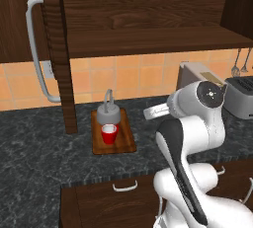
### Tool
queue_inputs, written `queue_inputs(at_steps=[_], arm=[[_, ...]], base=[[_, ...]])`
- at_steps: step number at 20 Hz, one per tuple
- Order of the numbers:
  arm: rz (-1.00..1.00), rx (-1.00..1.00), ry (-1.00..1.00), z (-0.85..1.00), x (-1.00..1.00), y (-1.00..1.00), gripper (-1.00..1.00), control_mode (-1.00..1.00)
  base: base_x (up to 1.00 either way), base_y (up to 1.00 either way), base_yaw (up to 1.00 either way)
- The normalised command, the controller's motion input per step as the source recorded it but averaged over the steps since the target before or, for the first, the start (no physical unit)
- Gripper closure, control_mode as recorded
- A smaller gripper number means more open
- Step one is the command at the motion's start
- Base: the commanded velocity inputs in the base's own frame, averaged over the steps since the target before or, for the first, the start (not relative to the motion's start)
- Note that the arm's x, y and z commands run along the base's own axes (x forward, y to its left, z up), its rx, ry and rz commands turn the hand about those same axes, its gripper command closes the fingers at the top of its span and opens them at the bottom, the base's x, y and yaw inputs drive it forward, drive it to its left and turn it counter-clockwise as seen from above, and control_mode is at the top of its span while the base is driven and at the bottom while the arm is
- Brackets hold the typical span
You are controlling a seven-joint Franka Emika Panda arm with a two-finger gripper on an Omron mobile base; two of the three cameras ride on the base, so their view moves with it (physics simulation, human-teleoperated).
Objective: Pick the kettle from the counter and place it on the tray. Then pick the mug from the cabinet and place it on the tray. Then close the cabinet doors.
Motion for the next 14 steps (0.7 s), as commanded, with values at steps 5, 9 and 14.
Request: queue_inputs(at_steps=[5,9,14], arm=[[-0.2,0.0,0.0,0.02,-0.56,-0.12,-1.0,-1.0],[-0.01,0.0,0.0,0.0,-0.55,-0.2,-1.0,-1.0],[0.2,-0.01,-0.07,0.0,-0.58,-0.06,-1.0,-1.0]], base=[[0.0,0.0,0.0],[0.0,0.0,0.0],[0.0,0.0,0.0]])
